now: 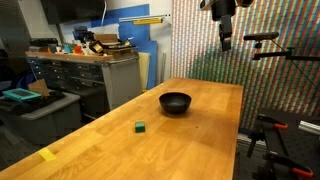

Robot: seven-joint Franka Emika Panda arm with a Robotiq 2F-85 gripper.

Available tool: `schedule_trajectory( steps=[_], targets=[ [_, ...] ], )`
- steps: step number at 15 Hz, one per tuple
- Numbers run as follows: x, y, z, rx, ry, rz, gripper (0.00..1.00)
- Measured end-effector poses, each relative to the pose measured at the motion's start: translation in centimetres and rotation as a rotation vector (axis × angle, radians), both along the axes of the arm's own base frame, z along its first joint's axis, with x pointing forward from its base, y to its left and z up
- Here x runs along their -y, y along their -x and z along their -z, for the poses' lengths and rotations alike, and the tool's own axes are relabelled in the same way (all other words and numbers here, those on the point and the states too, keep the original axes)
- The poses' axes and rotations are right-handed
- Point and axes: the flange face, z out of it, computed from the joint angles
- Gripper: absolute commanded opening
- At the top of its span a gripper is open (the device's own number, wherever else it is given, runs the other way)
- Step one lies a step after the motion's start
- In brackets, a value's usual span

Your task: Put the green block in the black bowl

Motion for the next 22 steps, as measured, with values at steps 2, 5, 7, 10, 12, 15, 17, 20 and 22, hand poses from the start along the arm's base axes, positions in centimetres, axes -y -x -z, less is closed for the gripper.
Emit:
schedule_trajectory(
  steps=[2,5,7,10,12,15,17,20,22],
  targets=[
    [0.0,0.0,0.1,-0.002,0.0,0.0,1.0],
    [-0.4,-0.3,0.5,0.007,0.011,0.023,1.0],
    [-1.2,-1.0,0.8,0.039,0.028,0.064,1.0],
    [-3.1,-2.3,1.7,0.084,0.061,0.154,1.0],
    [-4.9,-3.2,2.6,0.11,0.082,0.223,1.0],
    [-7.5,-4.4,4.3,0.138,0.104,0.322,1.0],
    [-9.1,-5.2,5.5,0.148,0.105,0.364,1.0],
    [-11.1,-6.9,7.2,0.187,0.091,0.399,1.0],
    [-12.2,-8.4,8.4,0.212,0.079,0.419,1.0]
  ],
)
